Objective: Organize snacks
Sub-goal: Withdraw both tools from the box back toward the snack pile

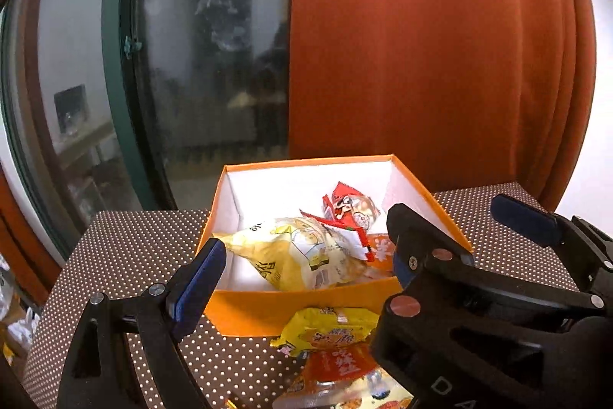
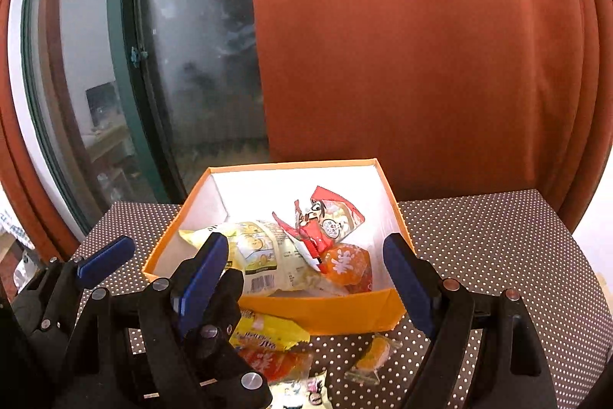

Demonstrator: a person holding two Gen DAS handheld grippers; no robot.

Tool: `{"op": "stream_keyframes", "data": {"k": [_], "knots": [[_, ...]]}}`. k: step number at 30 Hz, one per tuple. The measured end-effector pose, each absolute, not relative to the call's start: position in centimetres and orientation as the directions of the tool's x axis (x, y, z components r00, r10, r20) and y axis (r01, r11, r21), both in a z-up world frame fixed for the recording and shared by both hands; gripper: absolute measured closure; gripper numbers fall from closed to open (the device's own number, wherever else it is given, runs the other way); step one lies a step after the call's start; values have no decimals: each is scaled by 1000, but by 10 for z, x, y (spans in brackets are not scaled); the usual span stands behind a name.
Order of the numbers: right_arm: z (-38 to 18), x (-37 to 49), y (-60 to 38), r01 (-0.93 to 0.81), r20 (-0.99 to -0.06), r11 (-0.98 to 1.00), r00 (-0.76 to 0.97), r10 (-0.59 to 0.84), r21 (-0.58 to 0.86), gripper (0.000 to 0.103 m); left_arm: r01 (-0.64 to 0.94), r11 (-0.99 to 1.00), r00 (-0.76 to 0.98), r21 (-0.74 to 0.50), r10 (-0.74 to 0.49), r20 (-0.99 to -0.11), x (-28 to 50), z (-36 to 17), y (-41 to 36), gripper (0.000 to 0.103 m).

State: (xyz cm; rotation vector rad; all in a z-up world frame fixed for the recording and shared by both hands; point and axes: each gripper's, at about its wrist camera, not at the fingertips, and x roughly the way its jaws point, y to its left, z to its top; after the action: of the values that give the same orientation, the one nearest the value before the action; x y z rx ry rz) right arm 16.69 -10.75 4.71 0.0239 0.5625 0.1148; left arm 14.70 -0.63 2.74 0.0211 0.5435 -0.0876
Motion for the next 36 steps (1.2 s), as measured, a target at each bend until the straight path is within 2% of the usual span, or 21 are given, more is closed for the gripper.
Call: {"op": "stream_keyframes", "data": {"k": [21, 36], "knots": [[63, 69, -110, -140, -408, 989, 901, 145, 44, 18, 123, 992, 894, -36, -127, -430, 49, 35, -5, 13], [38, 33, -107, -150, -414, 989, 899, 142, 13, 18, 109, 993, 902, -38, -115, -417, 12, 1, -5, 13]]}}
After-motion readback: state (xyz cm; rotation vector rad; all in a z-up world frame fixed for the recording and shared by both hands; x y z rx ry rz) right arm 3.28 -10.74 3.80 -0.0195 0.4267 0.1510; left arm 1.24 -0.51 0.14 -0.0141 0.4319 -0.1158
